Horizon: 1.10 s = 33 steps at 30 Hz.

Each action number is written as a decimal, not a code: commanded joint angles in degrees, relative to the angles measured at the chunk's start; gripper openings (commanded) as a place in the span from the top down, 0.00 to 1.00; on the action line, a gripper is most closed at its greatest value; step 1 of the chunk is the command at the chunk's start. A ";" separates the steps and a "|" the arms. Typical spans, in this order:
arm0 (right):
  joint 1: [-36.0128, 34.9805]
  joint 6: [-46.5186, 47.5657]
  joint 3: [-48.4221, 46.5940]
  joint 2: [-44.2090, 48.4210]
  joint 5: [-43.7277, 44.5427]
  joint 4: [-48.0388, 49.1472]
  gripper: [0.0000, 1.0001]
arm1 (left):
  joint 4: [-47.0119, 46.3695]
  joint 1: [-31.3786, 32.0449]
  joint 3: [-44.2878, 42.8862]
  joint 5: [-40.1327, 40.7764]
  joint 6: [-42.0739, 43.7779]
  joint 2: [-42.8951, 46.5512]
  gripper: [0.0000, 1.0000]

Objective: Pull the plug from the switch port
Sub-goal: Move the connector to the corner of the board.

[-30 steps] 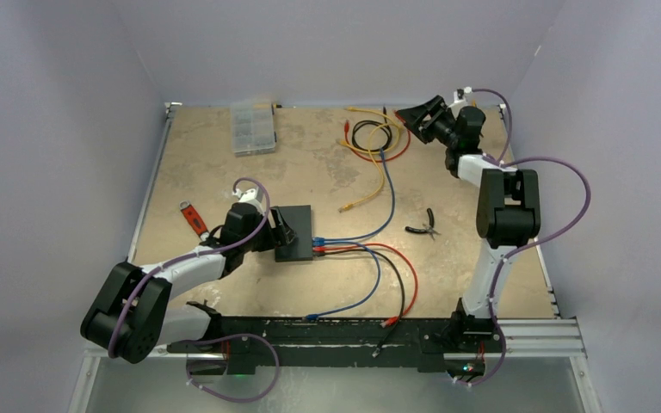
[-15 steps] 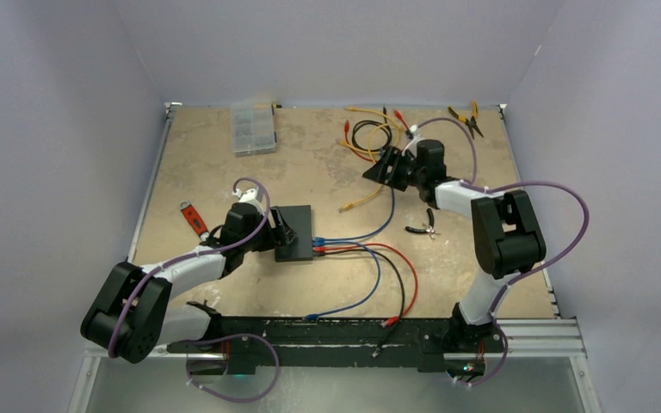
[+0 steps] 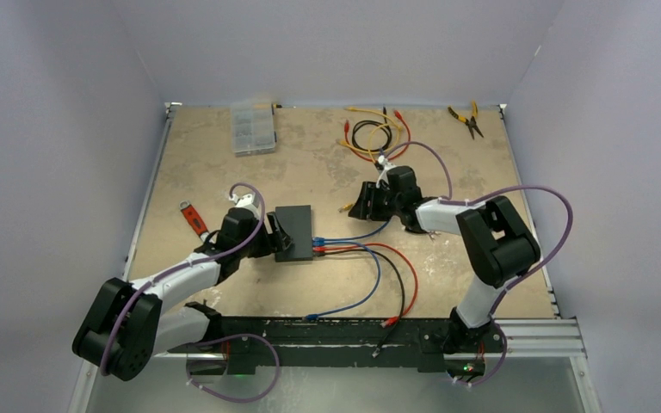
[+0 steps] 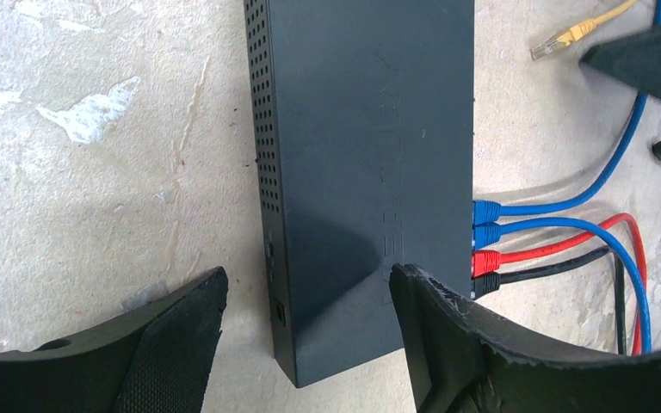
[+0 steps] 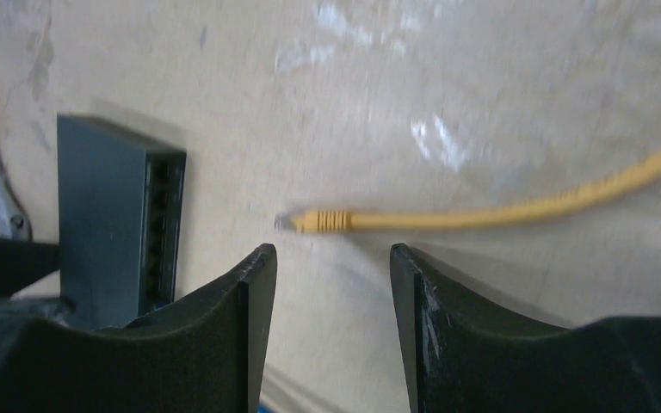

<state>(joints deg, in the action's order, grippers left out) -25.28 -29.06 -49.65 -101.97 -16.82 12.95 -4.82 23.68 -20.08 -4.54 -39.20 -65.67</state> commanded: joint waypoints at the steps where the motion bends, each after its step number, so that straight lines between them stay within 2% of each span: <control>1: -0.38 2.54 -6.99 -5.53 6.24 -0.91 0.45 | 3.49 0.06 0.25 0.15 1.38 1.86 0.29; 6: -0.33 3.70 -19.76 -13.48 8.01 -5.72 0.45 | 4.73 0.12 -1.12 0.25 2.21 2.43 0.29; 9: -0.22 5.69 -33.61 -19.38 11.13 -11.51 0.45 | 7.33 0.08 -1.43 0.19 2.32 3.00 0.29; 13: 1.31 6.72 -46.92 -24.12 12.39 -17.22 0.44 | 7.93 0.14 -0.73 0.37 2.04 4.23 0.29; 17: 2.39 7.51 -52.10 -23.81 12.79 -19.33 0.42 | 8.35 0.14 -0.31 0.75 1.88 5.27 0.29; 22: 2.50 8.31 -48.88 -18.95 10.16 -18.55 0.39 | 8.06 0.14 0.01 0.84 1.93 5.17 0.29; 27: 2.46 7.53 -37.84 -10.12 4.48 -13.38 0.35 | 6.84 0.14 0.26 0.54 1.78 4.17 0.29; 33: 2.52 6.03 -23.12 -0.60 -2.89 -6.95 0.24 | 5.77 0.14 0.64 0.34 1.66 3.57 0.29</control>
<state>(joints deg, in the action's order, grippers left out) -22.48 -22.28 -79.85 -108.55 -12.91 -0.10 2.33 23.70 -20.12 -4.27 -38.26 -61.58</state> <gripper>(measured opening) 0.731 0.708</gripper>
